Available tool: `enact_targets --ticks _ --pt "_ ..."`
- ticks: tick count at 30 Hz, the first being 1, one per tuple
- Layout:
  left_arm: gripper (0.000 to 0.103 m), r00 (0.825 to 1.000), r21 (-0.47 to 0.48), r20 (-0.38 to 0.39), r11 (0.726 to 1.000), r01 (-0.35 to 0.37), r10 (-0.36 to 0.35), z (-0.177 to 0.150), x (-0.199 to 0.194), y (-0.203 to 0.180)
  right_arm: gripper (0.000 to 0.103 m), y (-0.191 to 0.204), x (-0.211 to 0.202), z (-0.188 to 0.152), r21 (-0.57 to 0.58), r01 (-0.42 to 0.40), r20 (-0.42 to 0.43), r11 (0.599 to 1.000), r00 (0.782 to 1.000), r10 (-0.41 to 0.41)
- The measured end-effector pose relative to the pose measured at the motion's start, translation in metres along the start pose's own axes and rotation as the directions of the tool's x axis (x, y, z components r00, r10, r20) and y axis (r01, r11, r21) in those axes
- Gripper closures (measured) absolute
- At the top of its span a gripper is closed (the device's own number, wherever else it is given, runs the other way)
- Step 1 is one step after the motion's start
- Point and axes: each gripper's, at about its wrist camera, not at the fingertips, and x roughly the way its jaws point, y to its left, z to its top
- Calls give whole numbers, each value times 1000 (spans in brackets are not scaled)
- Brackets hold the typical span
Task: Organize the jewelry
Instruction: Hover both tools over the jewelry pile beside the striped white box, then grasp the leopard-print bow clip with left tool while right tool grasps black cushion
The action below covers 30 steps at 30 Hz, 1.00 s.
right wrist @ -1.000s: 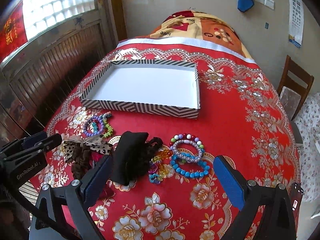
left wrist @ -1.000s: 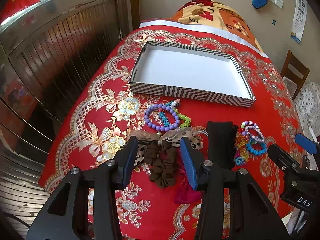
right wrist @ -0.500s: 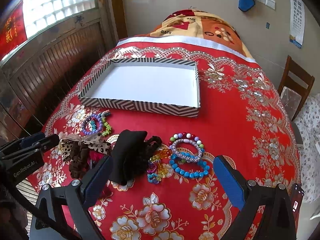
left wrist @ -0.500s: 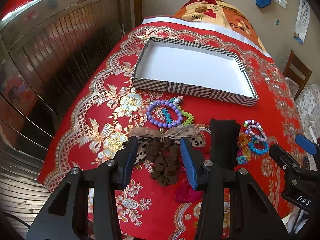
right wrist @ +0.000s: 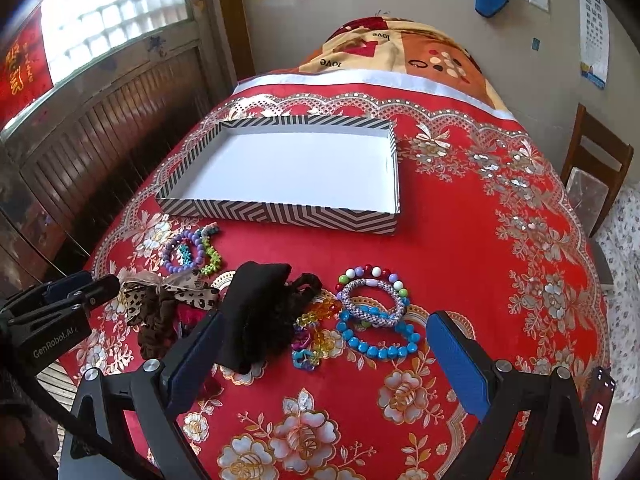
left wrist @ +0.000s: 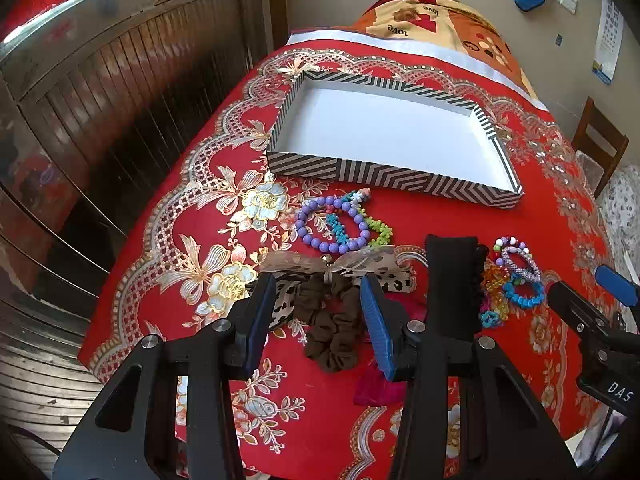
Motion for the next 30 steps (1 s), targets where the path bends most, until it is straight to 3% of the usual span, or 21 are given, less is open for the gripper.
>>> enact_targets --ticks 21,30 --pt "60 997 -21 -49 998 58 -59 5 2 24 7 3 6 3 -37 -29 -28 999 999 28" --pt "60 976 -15 -150 987 159 -159 -4 14 32 16 7 16 -1 -52 -76 -63 996 995 73"
